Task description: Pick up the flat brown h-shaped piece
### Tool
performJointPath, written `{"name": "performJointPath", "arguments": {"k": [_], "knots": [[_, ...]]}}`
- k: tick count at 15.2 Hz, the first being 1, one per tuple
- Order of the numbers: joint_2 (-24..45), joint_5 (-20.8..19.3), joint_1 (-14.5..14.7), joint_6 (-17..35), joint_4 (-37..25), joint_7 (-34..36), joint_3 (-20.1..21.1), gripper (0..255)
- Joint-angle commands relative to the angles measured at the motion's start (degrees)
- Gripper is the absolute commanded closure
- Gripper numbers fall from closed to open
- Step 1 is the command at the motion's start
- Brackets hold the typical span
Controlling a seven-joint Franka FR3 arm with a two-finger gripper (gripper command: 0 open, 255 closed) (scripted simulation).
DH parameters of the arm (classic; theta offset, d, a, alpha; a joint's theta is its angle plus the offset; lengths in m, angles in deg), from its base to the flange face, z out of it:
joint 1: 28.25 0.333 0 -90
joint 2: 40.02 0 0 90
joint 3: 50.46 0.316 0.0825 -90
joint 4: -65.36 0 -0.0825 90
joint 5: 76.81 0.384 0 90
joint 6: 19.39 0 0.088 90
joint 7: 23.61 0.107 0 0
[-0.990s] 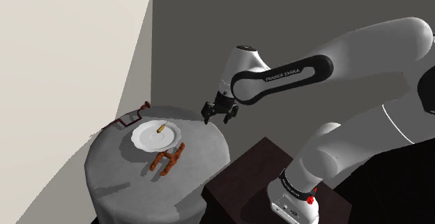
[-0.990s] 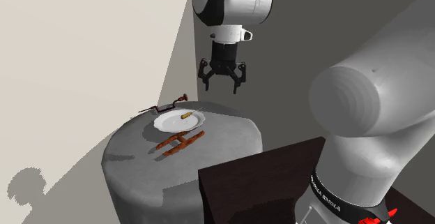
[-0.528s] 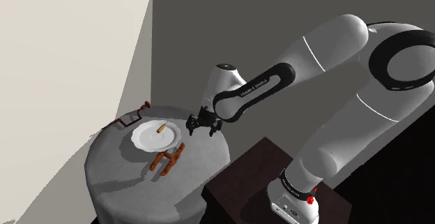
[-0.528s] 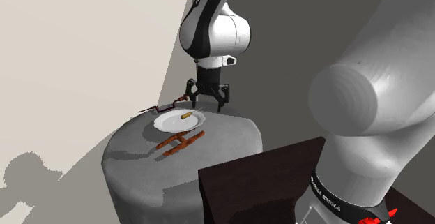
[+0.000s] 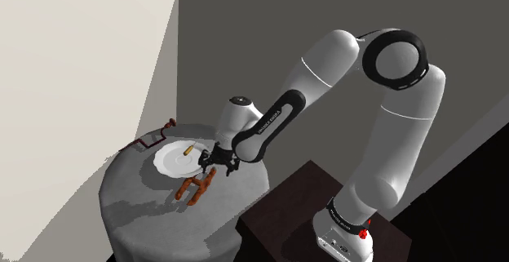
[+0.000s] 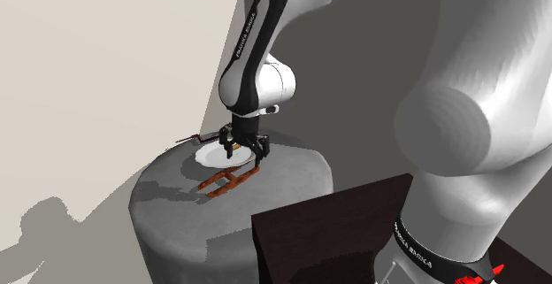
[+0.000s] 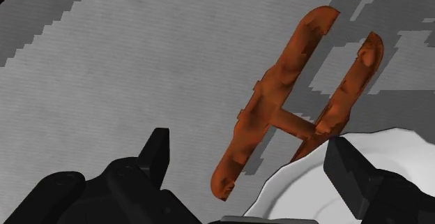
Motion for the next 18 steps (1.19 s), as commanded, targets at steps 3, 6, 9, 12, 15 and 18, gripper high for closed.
{"name": "performJointPath", "arguments": {"k": [3, 6, 9, 12, 15, 18], "knots": [[10.1, -3.7, 5.6, 3.7, -6.7, 7.4, -4.5, 0], [13.8, -4.3, 7.4, 5.5, -8.7, 8.6, -6.1, 0], [16.3, -4.9, 8.3, 7.2, -9.5, 9.0, -7.3, 0], [18.5, -5.3, 9.1, 8.6, -10.4, 9.2, -8.2, 0], [18.5, -5.3, 9.1, 8.6, -10.3, 9.1, -8.2, 255], [18.5, -5.3, 9.1, 8.6, -10.3, 9.1, -8.2, 255]]}}
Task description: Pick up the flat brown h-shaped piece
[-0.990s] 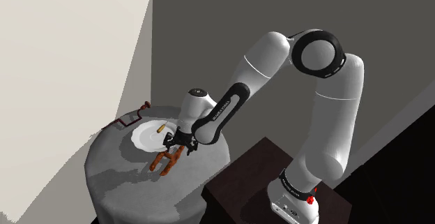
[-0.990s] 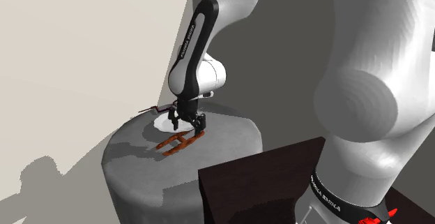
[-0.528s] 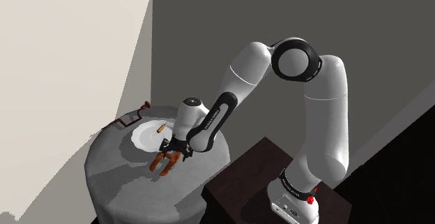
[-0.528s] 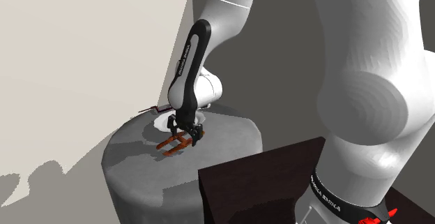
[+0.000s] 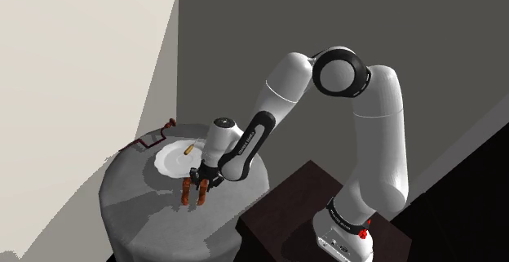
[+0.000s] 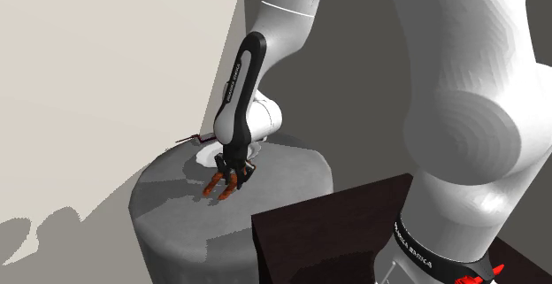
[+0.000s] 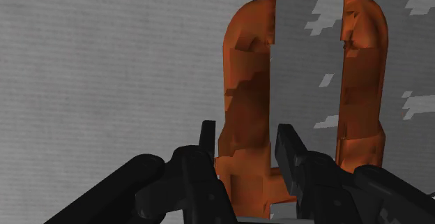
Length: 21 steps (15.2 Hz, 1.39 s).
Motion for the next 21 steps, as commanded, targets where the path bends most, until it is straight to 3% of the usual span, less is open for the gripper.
{"name": "performJointPath", "arguments": {"k": [1, 5, 21], "knots": [[0.1, 0.0, 0.0, 0.0, 0.0, 0.0, -0.1, 255], [0.1, 0.0, 0.0, 0.0, -0.1, 0.1, -0.1, 255], [-12.4, 4.0, -4.9, -9.1, 3.5, -2.2, 5.9, 255]]}}
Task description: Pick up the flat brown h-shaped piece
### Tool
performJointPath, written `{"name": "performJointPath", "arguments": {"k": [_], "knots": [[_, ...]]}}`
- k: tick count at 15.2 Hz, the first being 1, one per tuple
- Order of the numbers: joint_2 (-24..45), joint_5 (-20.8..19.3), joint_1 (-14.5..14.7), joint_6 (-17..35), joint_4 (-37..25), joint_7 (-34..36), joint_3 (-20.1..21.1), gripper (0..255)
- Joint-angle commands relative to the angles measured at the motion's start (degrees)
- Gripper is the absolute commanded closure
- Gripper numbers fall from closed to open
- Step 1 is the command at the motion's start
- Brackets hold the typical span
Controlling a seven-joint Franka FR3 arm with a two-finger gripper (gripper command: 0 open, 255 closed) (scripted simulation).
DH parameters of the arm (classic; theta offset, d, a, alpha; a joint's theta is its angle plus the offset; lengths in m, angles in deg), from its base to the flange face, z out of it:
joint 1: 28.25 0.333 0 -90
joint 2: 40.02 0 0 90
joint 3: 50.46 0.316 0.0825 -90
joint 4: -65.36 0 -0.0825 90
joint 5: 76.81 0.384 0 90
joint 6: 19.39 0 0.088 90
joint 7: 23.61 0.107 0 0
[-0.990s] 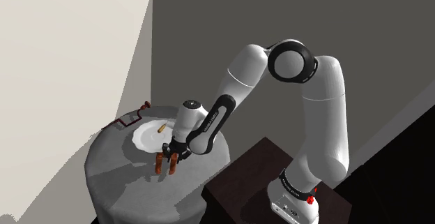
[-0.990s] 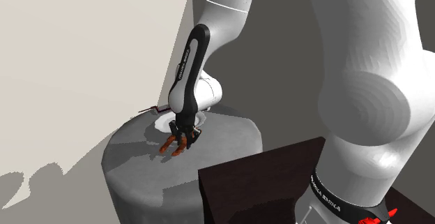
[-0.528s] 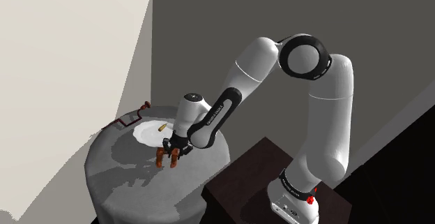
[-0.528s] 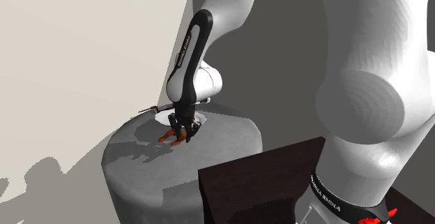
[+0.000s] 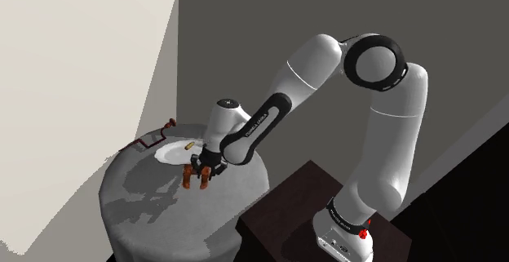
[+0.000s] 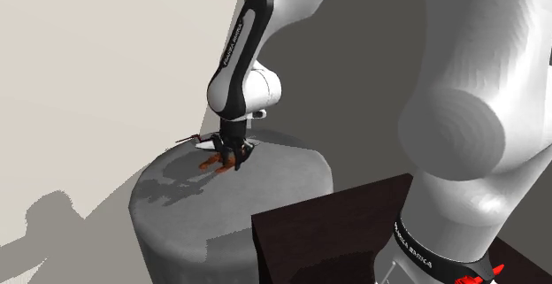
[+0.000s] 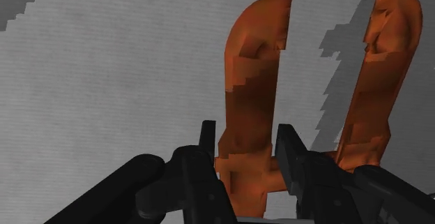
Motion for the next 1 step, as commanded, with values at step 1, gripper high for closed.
{"name": "performJointPath", "arguments": {"k": [1], "knots": [[-0.5, 0.2, -0.2, -0.4, 0.1, -0.2, 0.2, 255]]}}
